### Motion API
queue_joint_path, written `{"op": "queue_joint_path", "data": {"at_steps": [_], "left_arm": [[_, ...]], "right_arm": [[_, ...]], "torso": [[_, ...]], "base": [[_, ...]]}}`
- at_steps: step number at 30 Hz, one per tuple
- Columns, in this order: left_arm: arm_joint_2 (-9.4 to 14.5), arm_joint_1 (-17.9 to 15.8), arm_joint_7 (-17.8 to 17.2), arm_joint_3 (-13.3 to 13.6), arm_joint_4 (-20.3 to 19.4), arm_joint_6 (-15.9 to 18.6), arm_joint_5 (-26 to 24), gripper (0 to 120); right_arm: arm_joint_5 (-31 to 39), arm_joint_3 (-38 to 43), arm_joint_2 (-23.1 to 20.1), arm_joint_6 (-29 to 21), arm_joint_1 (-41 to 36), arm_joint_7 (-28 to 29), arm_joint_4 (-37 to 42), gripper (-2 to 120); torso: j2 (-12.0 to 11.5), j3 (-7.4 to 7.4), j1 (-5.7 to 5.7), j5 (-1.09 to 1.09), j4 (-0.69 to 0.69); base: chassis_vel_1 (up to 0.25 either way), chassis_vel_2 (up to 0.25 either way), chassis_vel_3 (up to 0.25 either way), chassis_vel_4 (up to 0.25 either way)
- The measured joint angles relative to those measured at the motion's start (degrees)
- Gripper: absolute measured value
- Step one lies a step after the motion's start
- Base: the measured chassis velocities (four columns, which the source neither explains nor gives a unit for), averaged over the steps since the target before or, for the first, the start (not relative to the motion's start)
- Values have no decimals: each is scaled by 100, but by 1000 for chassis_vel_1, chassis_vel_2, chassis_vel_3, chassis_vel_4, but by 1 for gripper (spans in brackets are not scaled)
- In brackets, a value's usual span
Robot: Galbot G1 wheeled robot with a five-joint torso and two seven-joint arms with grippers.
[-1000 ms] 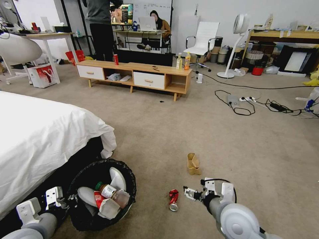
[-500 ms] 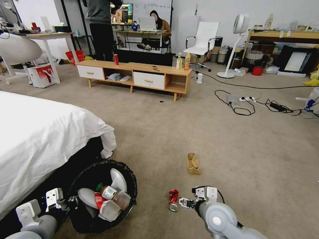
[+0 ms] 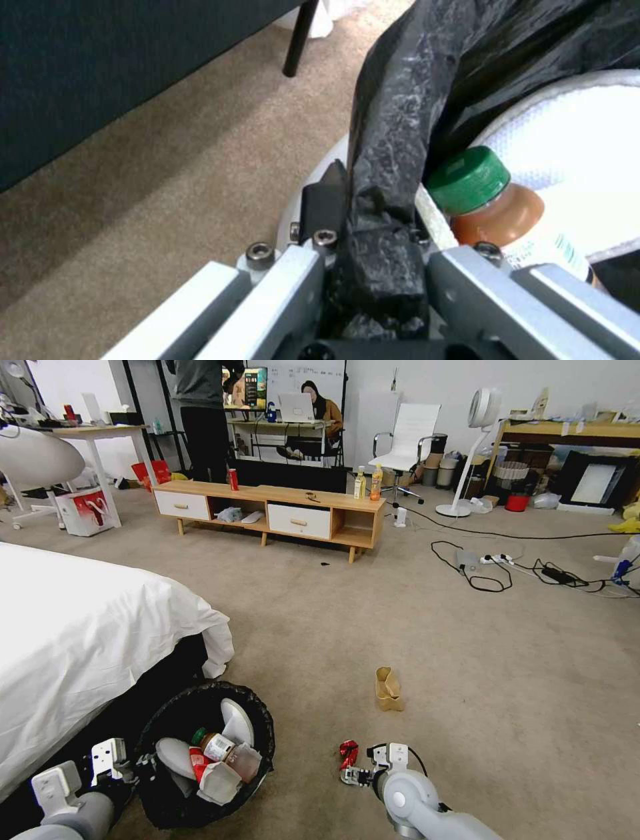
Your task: Pick up the trash bin and place the garbage on the floor into it.
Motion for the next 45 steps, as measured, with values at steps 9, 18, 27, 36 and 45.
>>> {"op": "queue_joint_path", "data": {"at_steps": [9, 18, 27, 36, 45], "left_arm": [[51, -74, 3, 47, 70, 0, -22, 2], [78, -112, 4, 83, 108, 0, -34, 2], [84, -105, 12, 94, 115, 0, -38, 2], [91, -93, 18, 98, 114, 0, -38, 2], [92, -79, 23, 99, 107, 0, -35, 2]], "right_arm": [[-198, -92, 345, 83, 149, -233, -504, 97], [-435, -115, 556, 165, 255, -426, -852, 95], [-578, -103, 648, 207, 329, -532, -1134, 92], [-734, -112, 804, 265, 465, -676, -1555, 92], [-899, -206, 980, 372, 591, -818, -1842, 92]], "torso": [[0, 0, 0, 0, 1], [0, 0, 0, 0, 1], [0, 0, 0, 0, 1], [0, 0, 0, 0, 0], [0, 0, 0, 0, 1]], "base": [[0, 0, 0, 0], [0, 0, 0, 0], [0, 0, 0, 0], [0, 0, 0, 0], [0, 0, 0, 0]]}}
